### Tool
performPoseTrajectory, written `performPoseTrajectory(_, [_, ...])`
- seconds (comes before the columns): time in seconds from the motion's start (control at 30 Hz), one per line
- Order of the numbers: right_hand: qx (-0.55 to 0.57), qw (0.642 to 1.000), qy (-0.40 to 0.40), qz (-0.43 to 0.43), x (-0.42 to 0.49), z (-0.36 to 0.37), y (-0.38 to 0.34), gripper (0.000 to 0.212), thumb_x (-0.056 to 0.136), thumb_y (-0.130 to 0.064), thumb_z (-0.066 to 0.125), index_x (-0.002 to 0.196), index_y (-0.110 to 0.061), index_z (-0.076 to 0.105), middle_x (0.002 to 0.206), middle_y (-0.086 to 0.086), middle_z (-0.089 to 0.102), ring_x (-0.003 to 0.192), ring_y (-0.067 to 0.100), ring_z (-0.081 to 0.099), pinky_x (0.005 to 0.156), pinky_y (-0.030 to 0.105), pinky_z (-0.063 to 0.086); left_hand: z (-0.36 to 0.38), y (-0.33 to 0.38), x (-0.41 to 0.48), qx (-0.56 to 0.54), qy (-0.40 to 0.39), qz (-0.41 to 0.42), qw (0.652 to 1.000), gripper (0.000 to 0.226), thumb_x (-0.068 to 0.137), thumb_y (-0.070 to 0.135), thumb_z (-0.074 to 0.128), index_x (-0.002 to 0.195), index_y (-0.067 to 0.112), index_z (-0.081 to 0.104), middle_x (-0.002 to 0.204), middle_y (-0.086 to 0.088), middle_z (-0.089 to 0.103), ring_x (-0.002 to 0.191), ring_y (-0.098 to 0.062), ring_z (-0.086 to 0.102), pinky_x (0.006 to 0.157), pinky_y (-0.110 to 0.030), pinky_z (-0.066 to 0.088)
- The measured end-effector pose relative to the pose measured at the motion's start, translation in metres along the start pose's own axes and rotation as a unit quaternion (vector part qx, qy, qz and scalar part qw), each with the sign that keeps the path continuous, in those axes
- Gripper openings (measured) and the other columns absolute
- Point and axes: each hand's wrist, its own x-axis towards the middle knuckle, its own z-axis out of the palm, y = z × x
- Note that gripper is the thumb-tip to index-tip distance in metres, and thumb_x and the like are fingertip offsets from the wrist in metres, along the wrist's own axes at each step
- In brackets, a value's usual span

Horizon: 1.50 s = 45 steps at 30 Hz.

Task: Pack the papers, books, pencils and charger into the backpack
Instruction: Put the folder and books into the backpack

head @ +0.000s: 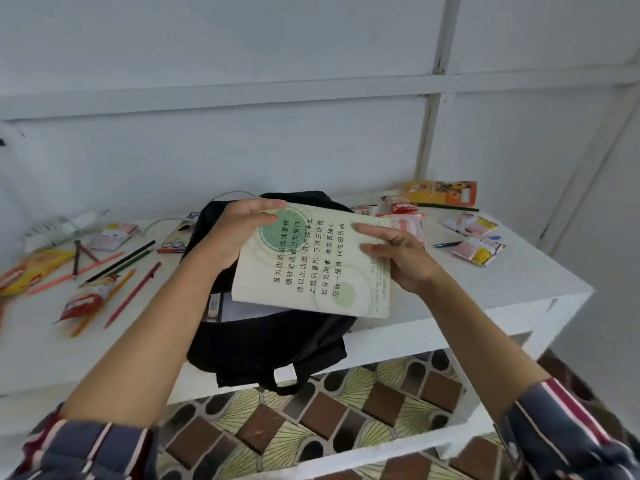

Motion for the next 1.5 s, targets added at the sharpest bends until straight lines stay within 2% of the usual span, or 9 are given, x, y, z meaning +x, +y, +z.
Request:
performPoseTrajectory(0.13, [-0.001,0.999,0.041,0.030,-0.019,0.001,0.007,0.038,0.084,0.011,0.049,0.114,-0.008,0.063,0.100,0.010,0.071,0.084,0.024,0.069,0.072,0.032,0.058,0.001,-0.014,-0.009,0.073,0.011,0.026,0.997,0.034,0.096,0.018,0.050,0.127,0.029,0.043,0.118,0.002,0.054,0.116,-0.016,0.049,0.101,-0.029,0.034])
performPoseTrajectory(0.33, [-0.024,0.989,0.106,0.096,-0.047,-0.008,0.019,0.040,0.082,0.008,0.043,0.107,-0.010,0.068,0.109,0.018,0.066,0.089,0.031,0.065,0.070,0.031,0.055,-0.013,-0.042,-0.025,0.240,-0.068,0.016,0.968,0.020,0.090,0.014,0.055,0.082,0.029,0.067,0.105,0.009,0.059,0.103,-0.011,0.056,0.098,-0.033,0.043])
performPoseTrajectory(0.5, [-0.035,0.985,0.103,0.130,-0.058,-0.007,0.024,0.042,0.081,0.010,0.042,0.112,-0.007,0.064,0.108,0.019,0.066,0.087,0.032,0.064,0.069,0.032,0.056,-0.020,-0.050,-0.032,0.400,-0.114,0.076,0.906,0.032,0.085,0.002,0.057,0.076,0.031,0.067,0.137,0.006,0.044,0.131,-0.014,0.035,0.108,-0.031,0.025])
performPoseTrajectory(0.63, [-0.049,0.981,0.110,0.151,-0.057,-0.010,0.025,0.040,0.081,0.007,0.044,0.108,-0.012,0.067,0.102,0.015,0.069,0.083,0.031,0.066,0.067,0.032,0.056,-0.029,-0.061,-0.020,0.517,-0.159,0.060,0.839,0.035,0.087,0.008,0.057,0.108,0.034,0.067,0.156,0.011,0.011,0.145,-0.018,0.000,0.117,-0.038,0.008])
performPoseTrajectory(0.73, [-0.045,0.981,0.119,0.146,-0.055,-0.009,0.025,0.040,0.081,0.006,0.045,0.109,-0.012,0.067,0.104,0.015,0.069,0.084,0.032,0.066,0.069,0.033,0.055,-0.031,-0.065,-0.009,0.552,-0.175,0.056,0.814,0.050,0.088,0.011,0.055,0.129,0.038,0.052,0.157,0.010,0.000,0.145,-0.021,-0.001,0.118,-0.040,0.007])
performPoseTrajectory(1.03, [0.032,0.962,0.240,0.124,-0.036,0.012,0.037,0.039,0.077,-0.007,0.063,0.113,0.006,0.060,0.108,0.025,0.065,0.082,0.036,0.064,0.067,0.036,0.055,-0.046,-0.025,0.020,0.479,-0.107,0.119,0.863,0.043,0.086,0.008,0.055,0.126,0.024,0.059,0.147,0.002,0.036,0.135,-0.019,0.033,0.112,-0.033,0.023])
performPoseTrajectory(1.27, [0.103,0.925,0.357,0.077,-0.019,0.044,0.048,0.024,0.080,-0.017,0.071,0.065,-0.005,0.057,0.089,0.014,0.066,0.081,0.032,0.064,0.072,0.038,0.055,-0.050,-0.008,0.028,0.418,-0.099,0.120,0.895,0.041,0.085,0.008,0.054,0.123,0.020,0.062,0.141,0.009,0.041,0.126,-0.010,0.040,0.104,-0.023,0.026])
performPoseTrajectory(1.4, [0.189,0.900,0.392,0.011,-0.007,0.064,0.053,0.004,0.083,-0.001,0.064,0.085,-0.003,0.066,0.099,0.011,0.063,0.088,0.027,0.064,0.072,0.035,0.057,-0.053,-0.008,0.027,0.403,-0.103,0.131,0.900,0.040,0.085,0.008,0.054,0.122,0.020,0.063,0.140,0.010,0.042,0.124,-0.010,0.042,0.104,-0.023,0.028])
performPoseTrajectory(1.5, [0.204,0.882,0.423,-0.029,0.005,0.082,0.063,0.031,0.085,0.009,0.056,0.113,-0.003,0.062,0.111,0.012,0.062,0.101,0.028,0.062,0.090,0.039,0.052,-0.053,-0.009,0.024,0.401,-0.110,0.129,0.900,0.039,0.086,0.010,0.054,0.123,0.021,0.062,0.141,0.010,0.041,0.125,-0.009,0.040,0.107,-0.027,0.028])
